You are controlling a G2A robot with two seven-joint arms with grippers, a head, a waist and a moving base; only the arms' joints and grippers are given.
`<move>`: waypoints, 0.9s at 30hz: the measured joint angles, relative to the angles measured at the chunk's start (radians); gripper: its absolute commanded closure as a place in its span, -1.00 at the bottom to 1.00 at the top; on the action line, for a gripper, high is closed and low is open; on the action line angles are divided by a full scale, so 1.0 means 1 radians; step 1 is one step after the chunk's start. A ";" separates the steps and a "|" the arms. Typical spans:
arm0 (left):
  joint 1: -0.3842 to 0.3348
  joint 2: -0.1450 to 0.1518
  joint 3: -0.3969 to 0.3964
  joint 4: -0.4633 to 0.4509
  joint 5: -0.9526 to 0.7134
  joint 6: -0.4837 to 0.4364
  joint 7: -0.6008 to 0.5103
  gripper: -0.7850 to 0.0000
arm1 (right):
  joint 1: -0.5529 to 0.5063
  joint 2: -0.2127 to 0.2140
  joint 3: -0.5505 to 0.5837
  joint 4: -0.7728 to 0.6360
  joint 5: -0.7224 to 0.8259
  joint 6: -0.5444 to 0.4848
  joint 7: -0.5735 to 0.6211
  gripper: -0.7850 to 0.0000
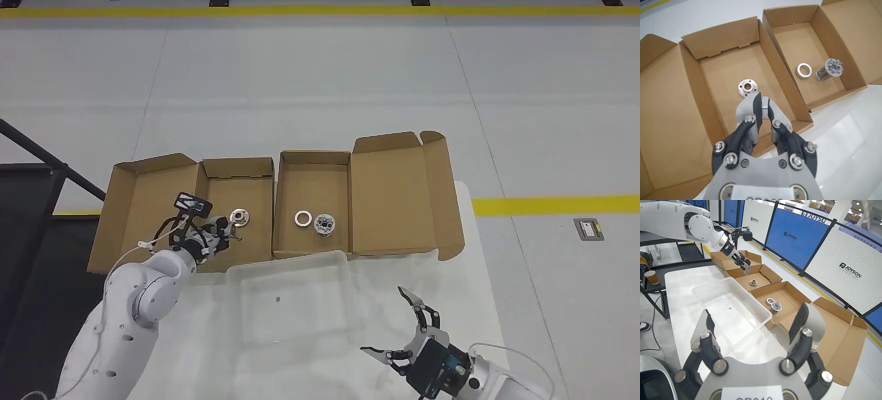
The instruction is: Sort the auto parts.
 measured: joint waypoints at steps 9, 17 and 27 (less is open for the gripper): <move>-0.068 -0.020 0.056 0.118 -0.035 -0.012 0.030 0.16 | 0.000 0.000 0.000 0.000 0.000 0.000 0.000 -1.00; -0.088 -0.027 0.063 0.141 -0.036 -0.010 0.053 0.07 | 0.000 0.000 0.000 0.000 0.000 0.000 0.000 -1.00; 0.017 -0.003 -0.050 -0.048 -0.132 -0.107 0.059 0.07 | 0.000 0.000 0.000 0.000 0.000 0.000 0.000 -1.00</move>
